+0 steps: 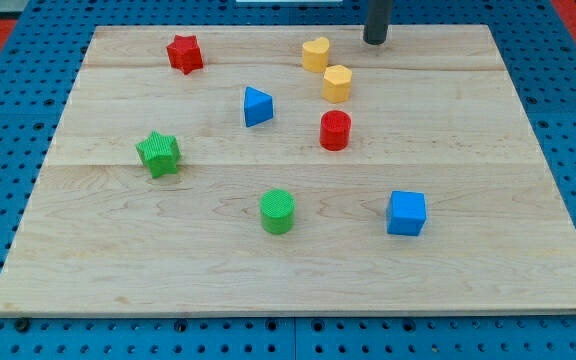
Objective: Slide the red star and blue triangle closer to the yellow hexagon
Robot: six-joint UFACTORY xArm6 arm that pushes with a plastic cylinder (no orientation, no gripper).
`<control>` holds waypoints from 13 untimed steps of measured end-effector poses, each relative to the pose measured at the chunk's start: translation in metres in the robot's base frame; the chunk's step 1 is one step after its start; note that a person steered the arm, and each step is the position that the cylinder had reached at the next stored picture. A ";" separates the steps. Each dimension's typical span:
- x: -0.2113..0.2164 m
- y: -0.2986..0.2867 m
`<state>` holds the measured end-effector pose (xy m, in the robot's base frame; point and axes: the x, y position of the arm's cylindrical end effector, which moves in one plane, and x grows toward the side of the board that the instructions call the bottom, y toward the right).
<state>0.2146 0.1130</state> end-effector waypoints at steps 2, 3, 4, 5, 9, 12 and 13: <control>-0.021 -0.124; -0.007 -0.192; -0.023 -0.277; 0.043 -0.253; 0.106 -0.211; 0.220 -0.157; 0.221 -0.171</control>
<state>0.4352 -0.0580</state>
